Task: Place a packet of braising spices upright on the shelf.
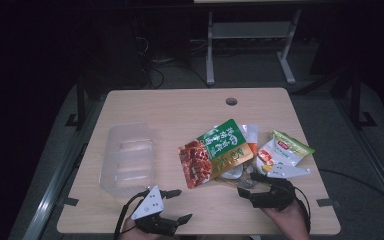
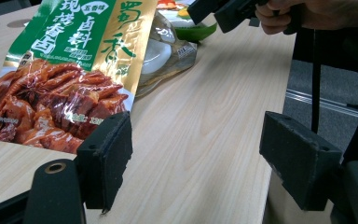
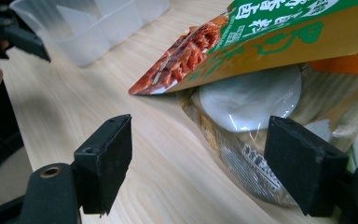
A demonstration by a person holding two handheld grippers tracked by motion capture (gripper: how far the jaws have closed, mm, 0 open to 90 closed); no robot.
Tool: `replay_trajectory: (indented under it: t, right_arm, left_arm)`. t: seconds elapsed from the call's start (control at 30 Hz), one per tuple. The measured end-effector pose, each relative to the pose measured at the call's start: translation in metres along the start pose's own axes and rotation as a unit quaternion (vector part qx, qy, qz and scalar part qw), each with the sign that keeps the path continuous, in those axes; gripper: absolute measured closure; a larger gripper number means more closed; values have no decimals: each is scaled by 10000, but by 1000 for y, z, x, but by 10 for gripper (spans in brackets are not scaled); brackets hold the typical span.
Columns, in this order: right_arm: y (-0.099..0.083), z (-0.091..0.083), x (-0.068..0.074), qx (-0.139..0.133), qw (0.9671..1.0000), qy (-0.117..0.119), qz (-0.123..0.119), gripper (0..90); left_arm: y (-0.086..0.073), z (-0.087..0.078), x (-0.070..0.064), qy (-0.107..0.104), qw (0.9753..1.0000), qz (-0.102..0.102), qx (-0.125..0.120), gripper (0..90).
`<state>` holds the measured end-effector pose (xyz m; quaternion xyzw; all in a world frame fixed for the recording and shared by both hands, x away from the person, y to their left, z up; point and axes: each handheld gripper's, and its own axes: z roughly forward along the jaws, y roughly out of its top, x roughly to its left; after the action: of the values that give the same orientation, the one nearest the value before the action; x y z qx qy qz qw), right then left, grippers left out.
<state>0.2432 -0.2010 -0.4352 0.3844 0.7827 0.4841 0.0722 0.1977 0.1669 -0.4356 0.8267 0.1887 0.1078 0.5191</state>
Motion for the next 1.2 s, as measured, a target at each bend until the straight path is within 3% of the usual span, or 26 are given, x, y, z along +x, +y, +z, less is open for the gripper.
replay_trajectory:
  t: [0.33, 0.5, 0.7, 0.97, 1.1, 1.2]
  right_arm:
    - [8, 20, -3, 39, 9993, -100, 363, 227]
    - [12, 34, -13, 15, 9968, -95, 790, 231]
    - [19, 51, -17, -11, 9960, -137, 886, 244]
    - [32, 70, -14, -276, 9932, -360, 1072, 345]
    - [35, 76, -14, -289, 9924, -456, 1104, 385]
    - [35, 83, -16, -259, 9907, -623, 1178, 474]
  left_arm:
    - [0, 0, -1, -2, 10000, 2, 0, 252]
    - [0, 0, -2, -9, 10000, 35, 18, 252]
    - [0, 0, -2, -9, 10000, 62, 10, 253]
    - [0, -1, -3, 2, 9999, 103, 8, 252]
    - [1, -1, -3, 1, 9999, 109, 18, 253]
    - [1, -2, -3, 4, 9999, 129, 26, 253]
